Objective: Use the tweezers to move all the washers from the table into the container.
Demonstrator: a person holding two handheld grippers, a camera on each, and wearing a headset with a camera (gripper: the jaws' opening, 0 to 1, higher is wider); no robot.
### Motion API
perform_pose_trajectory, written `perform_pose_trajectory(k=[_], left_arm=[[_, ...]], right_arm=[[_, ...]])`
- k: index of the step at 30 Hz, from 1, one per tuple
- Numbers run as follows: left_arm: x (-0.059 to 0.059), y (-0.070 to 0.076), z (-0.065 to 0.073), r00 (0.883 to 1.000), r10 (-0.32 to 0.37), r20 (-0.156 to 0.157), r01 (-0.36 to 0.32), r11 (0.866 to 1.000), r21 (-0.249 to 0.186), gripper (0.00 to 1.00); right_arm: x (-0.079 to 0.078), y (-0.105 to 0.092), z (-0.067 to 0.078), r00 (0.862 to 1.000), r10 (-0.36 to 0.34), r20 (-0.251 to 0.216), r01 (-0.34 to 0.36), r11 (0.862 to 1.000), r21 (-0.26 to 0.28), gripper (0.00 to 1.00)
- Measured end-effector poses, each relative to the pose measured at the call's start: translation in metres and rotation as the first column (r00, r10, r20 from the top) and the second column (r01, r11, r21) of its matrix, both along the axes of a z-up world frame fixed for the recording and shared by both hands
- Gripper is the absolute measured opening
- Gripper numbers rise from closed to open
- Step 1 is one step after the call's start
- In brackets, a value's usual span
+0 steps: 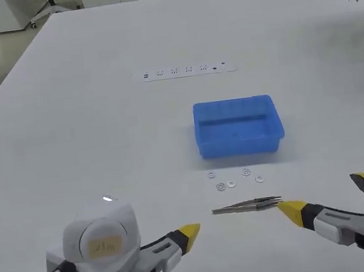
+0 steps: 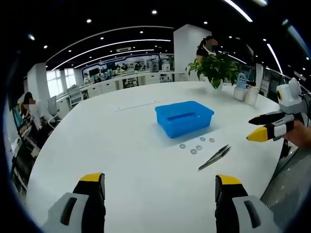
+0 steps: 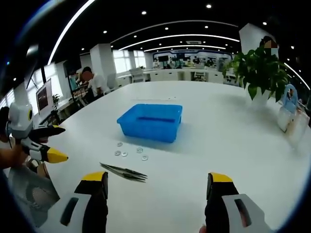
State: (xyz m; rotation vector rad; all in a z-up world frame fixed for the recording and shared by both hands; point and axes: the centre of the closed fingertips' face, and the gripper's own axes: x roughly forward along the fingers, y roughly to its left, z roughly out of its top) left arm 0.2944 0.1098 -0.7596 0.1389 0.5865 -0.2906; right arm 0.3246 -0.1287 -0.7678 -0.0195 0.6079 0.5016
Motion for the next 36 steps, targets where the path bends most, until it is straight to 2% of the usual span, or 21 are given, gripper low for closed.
perform_pose_trajectory(k=[3,5,8,11,15,18,20,23,24,25,26,27,28,29,30,32,34,35,36], left_arm=[[0.0,0.001,0.003,1.0,0.007,0.001,-0.007,1.0,-0.006,0.96],[0.002,0.001,0.009,1.0,0.012,0.024,-0.012,1.0,-0.018,0.96],[0.005,0.003,0.012,1.0,0.016,0.023,-0.016,1.0,-0.022,0.95],[0.01,0.002,0.016,0.999,0.021,0.025,-0.02,0.999,-0.045,0.92],[0.017,-0.005,0.015,1.0,-0.011,0.018,0.012,0.999,-0.045,0.88],[0.023,-0.018,0.011,0.996,-0.091,0.003,0.091,0.995,-0.046,0.77],[0.024,-0.023,0.008,0.992,-0.124,-0.013,0.123,0.992,-0.038,0.64],[0.026,-0.035,0.001,0.976,-0.213,-0.041,0.213,0.977,-0.005,0.54],[0.025,-0.041,-0.002,0.967,-0.249,-0.06,0.248,0.969,-0.01,0.49],[0.025,-0.045,-0.007,0.957,-0.276,-0.094,0.276,0.961,-0.016,0.42],[0.026,-0.049,-0.01,0.951,-0.29,-0.103,0.29,0.957,-0.019,0.39],[0.027,-0.056,-0.011,0.94,-0.324,-0.11,0.322,0.946,-0.035,0.36],[0.026,-0.06,-0.014,0.93,-0.344,-0.128,0.341,0.939,-0.045,0.31],[0.025,-0.067,-0.017,0.915,-0.373,-0.152,0.369,0.928,-0.055,0.29],[0.024,-0.07,-0.021,0.902,-0.396,-0.169,0.393,0.918,-0.054,0.27],[0.025,-0.076,-0.029,0.877,-0.443,-0.185,0.447,0.894,-0.02,0.23],[0.024,-0.081,-0.037,0.853,-0.473,-0.22,0.483,0.876,-0.008,0.19],[0.025,-0.083,-0.039,0.852,-0.476,-0.219,0.486,0.874,-0.01,0.18],[0.026,-0.087,-0.042,0.841,-0.494,-0.222,0.504,0.864,-0.014,0.17]], right_arm=[[0.001,0.0,0.002,1.0,-0.002,0.005,0.002,1.0,0.008,0.82],[0.001,0.0,0.003,1.0,-0.009,0.003,0.009,1.0,0.017,0.81],[0.003,-0.001,0.005,1.0,-0.02,0.001,0.02,0.999,0.032,0.8],[0.004,0.0,0.007,1.0,-0.025,0.007,0.024,0.999,0.033,0.8],[0.007,0.005,0.018,1.0,-0.019,0.021,0.018,0.999,0.045,0.79],[0.011,0.008,0.023,0.999,-0.002,0.037,0.0,0.999,0.037,0.77],[0.012,0.011,0.027,0.999,0.005,0.042,-0.007,0.999,0.043,0.76],[0.01,0.015,0.027,0.999,0.028,0.032,-0.029,0.999,0.045,0.71],[0.009,0.016,0.027,0.999,0.035,0.03,-0.036,0.998,0.042,0.69],[0.009,0.016,0.026,0.999,0.038,0.03,-0.039,0.998,0.04,0.69],[0.009,0.016,0.026,0.999,0.04,0.029,-0.041,0.998,0.04,0.68],[0.009,0.017,0.024,0.999,0.04,0.025,-0.041,0.998,0.041,0.67],[0.009,0.017,0.023,0.999,0.04,0.024,-0.041,0.998,0.041,0.65],[0.008,0.017,0.022,0.999,0.043,0.017,-0.044,0.998,0.041,0.64],[0.008,0.017,0.021,0.999,0.046,0.012,-0.047,0.998,0.042,0.63],[0.007,0.017,0.019,0.999,0.048,0.007,-0.049,0.998,0.043,0.61],[0.007,0.017,0.018,0.999,0.051,0.0,-0.051,0.998,0.043,0.6],[0.006,0.017,0.017,0.999,0.053,-0.003,-0.053,0.998,0.043,0.59],[0.007,0.017,0.016,0.999,0.054,-0.006,-0.054,0.998,0.042,0.59]])
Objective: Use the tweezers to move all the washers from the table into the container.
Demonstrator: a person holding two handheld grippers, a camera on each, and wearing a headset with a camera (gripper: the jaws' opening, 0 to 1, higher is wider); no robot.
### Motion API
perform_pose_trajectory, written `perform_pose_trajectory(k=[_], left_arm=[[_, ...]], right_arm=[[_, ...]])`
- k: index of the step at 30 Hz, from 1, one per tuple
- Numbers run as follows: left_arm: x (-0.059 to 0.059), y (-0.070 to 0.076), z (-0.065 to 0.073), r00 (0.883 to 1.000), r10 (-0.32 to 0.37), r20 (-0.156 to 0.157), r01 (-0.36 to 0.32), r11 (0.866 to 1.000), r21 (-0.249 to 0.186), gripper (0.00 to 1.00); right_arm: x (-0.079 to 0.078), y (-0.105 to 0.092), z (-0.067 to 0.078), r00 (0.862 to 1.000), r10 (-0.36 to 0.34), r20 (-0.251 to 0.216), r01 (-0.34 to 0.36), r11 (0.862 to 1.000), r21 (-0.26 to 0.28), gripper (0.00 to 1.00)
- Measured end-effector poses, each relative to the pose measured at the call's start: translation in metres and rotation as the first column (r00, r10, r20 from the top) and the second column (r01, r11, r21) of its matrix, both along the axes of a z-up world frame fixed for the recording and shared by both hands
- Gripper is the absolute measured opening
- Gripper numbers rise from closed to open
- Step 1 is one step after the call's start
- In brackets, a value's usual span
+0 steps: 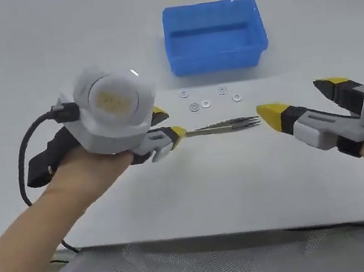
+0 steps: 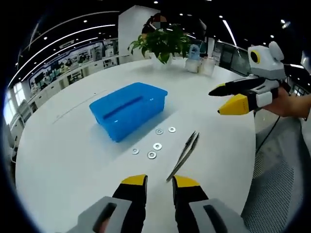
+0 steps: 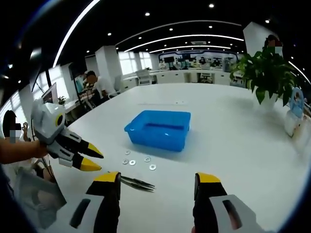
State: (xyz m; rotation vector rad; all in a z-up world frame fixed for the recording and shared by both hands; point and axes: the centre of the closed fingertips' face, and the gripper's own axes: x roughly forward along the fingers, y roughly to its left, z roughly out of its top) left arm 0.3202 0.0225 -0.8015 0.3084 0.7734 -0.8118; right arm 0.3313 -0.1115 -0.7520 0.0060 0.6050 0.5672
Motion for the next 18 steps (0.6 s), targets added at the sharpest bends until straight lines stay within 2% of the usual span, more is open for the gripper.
perform_pose_trajectory(k=[2,3,5,9,12,15,18], left_arm=[[0.0,-0.004,-0.004,1.0,-0.026,-0.01,0.027,1.0,0.006,0.16],[-0.003,-0.009,-0.008,0.997,-0.069,-0.016,0.069,0.998,0.011,0.15],[-0.003,-0.012,-0.016,0.996,-0.087,-0.029,0.088,0.996,0.026,0.14],[-0.004,-0.016,-0.024,0.989,-0.142,-0.028,0.144,0.988,0.053,0.1],[-0.002,-0.016,-0.024,0.987,-0.16,-0.024,0.161,0.985,0.057,0.05],[-0.002,-0.015,-0.023,0.976,-0.217,0.001,0.216,0.973,0.084,0.0],[-0.005,-0.015,-0.022,0.972,-0.235,-0.01,0.235,0.969,0.078,0.0]], right_arm=[[0.0,0.0,-0.002,1.0,0.0,-0.004,0.0,1.0,0.0,0.59],[0.0,0.0,-0.003,1.0,0.0,-0.008,0.0,1.0,0.0,0.58],[0.0,0.0,-0.005,1.0,0.0,-0.015,0.0,1.0,0.001,0.58],[0.0,0.0,-0.006,1.0,0.006,-0.022,-0.006,1.0,-0.005,0.57],[0.0,0.003,-0.008,0.999,0.012,-0.031,-0.012,1.0,-0.002,0.57],[-0.001,0.008,-0.009,0.999,0.028,-0.037,-0.028,1.0,-0.003,0.56],[-0.002,0.018,-0.011,0.997,0.064,-0.043,-0.064,0.998,-0.003,0.55]])
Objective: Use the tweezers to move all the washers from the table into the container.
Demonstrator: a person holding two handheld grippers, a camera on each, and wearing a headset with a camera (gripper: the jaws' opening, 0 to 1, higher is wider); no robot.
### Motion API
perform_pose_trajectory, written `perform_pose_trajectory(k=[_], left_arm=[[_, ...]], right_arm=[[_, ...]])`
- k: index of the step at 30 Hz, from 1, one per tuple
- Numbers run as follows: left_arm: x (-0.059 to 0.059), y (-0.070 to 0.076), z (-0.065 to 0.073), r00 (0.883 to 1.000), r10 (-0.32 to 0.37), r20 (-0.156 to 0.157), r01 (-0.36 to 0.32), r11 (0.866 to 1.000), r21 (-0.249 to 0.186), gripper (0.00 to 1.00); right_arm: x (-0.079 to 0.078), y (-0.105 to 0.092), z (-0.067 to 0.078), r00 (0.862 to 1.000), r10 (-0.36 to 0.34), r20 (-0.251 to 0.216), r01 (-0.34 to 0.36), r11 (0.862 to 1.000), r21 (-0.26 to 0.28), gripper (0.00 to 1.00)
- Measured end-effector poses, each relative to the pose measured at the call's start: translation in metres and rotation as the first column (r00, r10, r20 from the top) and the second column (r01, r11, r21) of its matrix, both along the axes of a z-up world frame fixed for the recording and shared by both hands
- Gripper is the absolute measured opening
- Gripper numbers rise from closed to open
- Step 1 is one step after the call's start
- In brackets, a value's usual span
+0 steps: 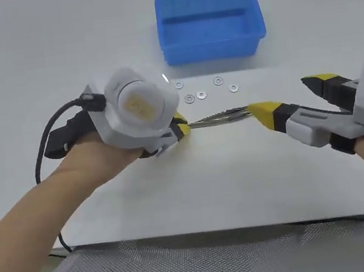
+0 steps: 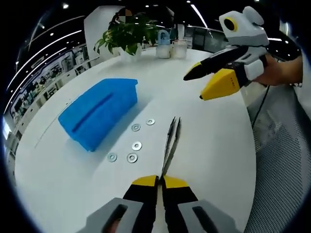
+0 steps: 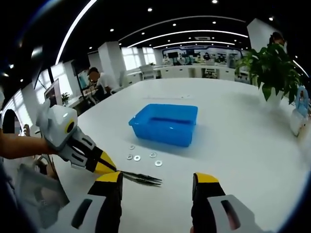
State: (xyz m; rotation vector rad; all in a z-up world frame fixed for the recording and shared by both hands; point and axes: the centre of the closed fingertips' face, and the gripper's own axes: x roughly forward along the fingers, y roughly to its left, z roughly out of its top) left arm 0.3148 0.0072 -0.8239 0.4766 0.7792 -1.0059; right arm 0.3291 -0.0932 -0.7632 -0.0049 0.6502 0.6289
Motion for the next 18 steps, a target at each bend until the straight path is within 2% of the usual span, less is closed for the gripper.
perform_pose_trajectory(k=[1,2,4,7,8,9,12,15,18], left_arm=[[-0.003,0.0,0.0,1.0,-0.005,-0.012,0.005,1.0,-0.003,0.0],[-0.003,0.001,0.0,1.0,-0.019,0.001,0.019,1.0,0.007,0.0],[-0.005,0.004,0.002,0.997,-0.069,0.026,0.067,0.997,0.04,0.0],[-0.007,0.002,0.018,0.998,-0.061,0.025,0.06,0.998,0.013,0.0],[-0.006,0.002,0.023,0.998,-0.058,0.036,0.058,0.998,0.006,0.0],[-0.004,0.001,0.031,0.996,-0.07,0.063,0.07,0.998,0.006,0.0],[-0.003,0.0,0.044,0.991,-0.091,0.098,0.091,0.996,0.004,0.0],[-0.003,-0.004,0.058,0.988,-0.099,0.116,0.101,0.995,-0.008,0.0],[0.0,-0.009,0.072,0.984,-0.101,0.147,0.106,0.994,-0.024,0.0]], right_arm=[[-0.003,0.007,-0.003,0.999,0.042,-0.015,-0.042,0.999,-0.003,0.55],[-0.005,0.011,-0.005,0.998,0.066,-0.022,-0.066,0.998,-0.013,0.55],[-0.005,0.018,-0.005,0.993,0.117,-0.002,-0.117,0.992,-0.048,0.51],[-0.007,0.033,-0.005,0.978,0.207,0.014,-0.205,0.974,-0.094,0.47],[-0.007,0.036,-0.005,0.974,0.227,0.018,-0.224,0.969,-0.099,0.47],[-0.008,0.043,-0.006,0.967,0.254,0.017,-0.251,0.962,-0.103,0.47],[-0.008,0.053,-0.007,0.956,0.293,0.023,-0.289,0.95,-0.115,0.43],[-0.009,0.064,-0.007,0.943,0.332,0.025,-0.327,0.938,-0.117,0.39],[-0.008,0.072,-0.009,0.931,0.363,0.027,-0.358,0.926,-0.118,0.33]])
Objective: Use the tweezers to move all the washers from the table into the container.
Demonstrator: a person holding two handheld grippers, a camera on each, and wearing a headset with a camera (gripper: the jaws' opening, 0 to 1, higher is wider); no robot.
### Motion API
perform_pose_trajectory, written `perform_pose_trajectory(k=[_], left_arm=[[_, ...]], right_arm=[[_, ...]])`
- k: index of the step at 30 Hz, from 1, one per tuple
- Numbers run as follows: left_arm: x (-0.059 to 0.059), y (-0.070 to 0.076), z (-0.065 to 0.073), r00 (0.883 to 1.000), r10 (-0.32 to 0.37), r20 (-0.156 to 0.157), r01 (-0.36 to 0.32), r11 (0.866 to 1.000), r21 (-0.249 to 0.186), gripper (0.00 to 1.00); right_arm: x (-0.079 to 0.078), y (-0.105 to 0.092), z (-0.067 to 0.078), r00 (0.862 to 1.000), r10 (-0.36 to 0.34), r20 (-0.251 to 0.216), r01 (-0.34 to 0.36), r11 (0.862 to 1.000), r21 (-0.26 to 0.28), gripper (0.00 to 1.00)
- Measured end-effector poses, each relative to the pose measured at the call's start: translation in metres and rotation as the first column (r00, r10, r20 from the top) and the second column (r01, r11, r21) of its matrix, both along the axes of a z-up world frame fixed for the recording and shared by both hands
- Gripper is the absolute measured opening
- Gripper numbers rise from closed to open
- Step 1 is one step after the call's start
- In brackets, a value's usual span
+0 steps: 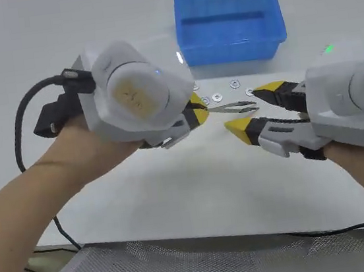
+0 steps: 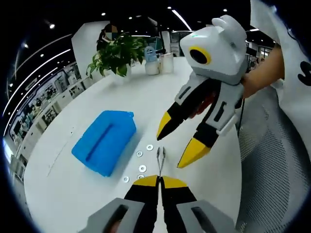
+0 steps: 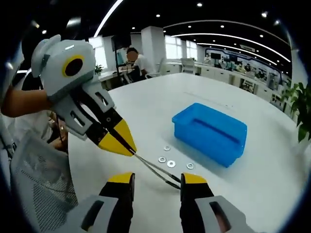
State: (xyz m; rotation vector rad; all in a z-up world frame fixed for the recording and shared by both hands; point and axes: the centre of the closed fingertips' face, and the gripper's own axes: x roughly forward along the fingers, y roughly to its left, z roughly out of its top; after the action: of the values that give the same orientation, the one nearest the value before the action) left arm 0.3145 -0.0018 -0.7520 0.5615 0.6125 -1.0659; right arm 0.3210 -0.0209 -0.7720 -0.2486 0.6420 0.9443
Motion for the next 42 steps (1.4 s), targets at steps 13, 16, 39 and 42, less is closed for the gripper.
perform_pose_trajectory(k=[13,16,39,42], left_arm=[[0.007,-0.022,0.036,0.996,-0.043,0.077,0.049,0.996,-0.07,0.0],[0.006,-0.024,0.037,0.996,-0.046,0.074,0.051,0.996,-0.079,0.0],[0.018,0.025,0.018,0.918,0.396,-0.034,-0.392,0.886,-0.248,0.35],[0.015,0.031,0.012,0.907,0.416,-0.062,-0.418,0.874,-0.249,0.37]], right_arm=[[0.016,0.015,-0.008,0.997,0.071,0.044,-0.069,0.997,-0.034,0.2],[0.017,0.019,-0.003,0.995,0.074,0.06,-0.073,0.997,-0.02,0.15],[0.044,0.025,0.016,0.999,-0.039,-0.021,0.042,0.988,0.148,0.04],[0.049,0.029,0.013,0.999,-0.039,-0.026,0.042,0.988,0.149,0.04]])
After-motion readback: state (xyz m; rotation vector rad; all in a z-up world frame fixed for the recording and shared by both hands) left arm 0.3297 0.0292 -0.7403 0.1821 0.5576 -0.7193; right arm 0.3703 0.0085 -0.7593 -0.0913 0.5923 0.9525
